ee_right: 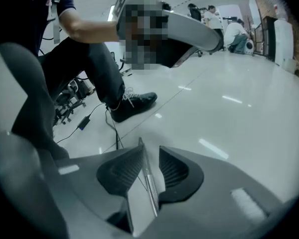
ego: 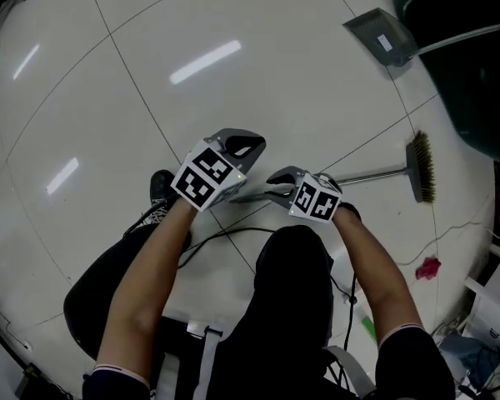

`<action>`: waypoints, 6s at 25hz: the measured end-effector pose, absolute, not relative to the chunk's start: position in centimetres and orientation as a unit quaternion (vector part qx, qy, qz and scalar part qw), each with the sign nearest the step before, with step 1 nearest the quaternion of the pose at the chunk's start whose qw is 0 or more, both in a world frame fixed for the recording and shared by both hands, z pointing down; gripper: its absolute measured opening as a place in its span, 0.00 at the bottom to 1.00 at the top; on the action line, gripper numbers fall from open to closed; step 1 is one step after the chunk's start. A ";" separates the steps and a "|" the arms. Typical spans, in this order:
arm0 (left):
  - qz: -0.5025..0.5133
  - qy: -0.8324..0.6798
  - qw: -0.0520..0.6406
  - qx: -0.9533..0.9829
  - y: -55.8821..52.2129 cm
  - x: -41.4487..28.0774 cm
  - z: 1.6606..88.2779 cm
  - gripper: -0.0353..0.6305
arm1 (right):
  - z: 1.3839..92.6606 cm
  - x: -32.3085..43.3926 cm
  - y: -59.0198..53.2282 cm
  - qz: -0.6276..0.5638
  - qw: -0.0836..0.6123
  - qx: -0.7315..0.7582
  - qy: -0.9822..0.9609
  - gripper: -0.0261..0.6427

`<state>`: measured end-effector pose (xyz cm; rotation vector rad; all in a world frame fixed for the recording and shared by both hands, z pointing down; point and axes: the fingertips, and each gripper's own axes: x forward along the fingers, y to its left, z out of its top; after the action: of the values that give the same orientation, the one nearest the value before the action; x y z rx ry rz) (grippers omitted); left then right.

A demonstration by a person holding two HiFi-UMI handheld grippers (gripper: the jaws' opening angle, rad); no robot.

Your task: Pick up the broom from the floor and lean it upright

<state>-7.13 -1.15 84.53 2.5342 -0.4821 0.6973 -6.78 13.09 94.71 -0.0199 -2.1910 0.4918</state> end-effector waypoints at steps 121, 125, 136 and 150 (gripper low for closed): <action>0.231 -0.042 0.113 0.965 -10.8 40.3 35.7 0.06 | 38.6 48.7 -8.0 0.224 0.066 0.704 -0.671 0.17; 0.230 -0.045 0.119 0.965 -12.2 42.8 36.1 0.06 | 39.1 51.9 -10.4 0.231 0.080 0.692 -0.679 0.16; 0.243 -0.050 0.136 0.959 -19.1 44.2 38.9 0.05 | 40.3 56.1 -18.6 0.262 0.131 0.673 -0.679 0.16; 0.247 -0.133 0.170 0.945 -25.7 43.2 38.7 0.06 | 41.7 60.2 -26.6 0.292 0.160 0.638 -0.694 0.17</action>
<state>43.24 -25.70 38.67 2.6851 -0.3773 0.7011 60.24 -26.64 41.70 1.8240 -1.9831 0.8329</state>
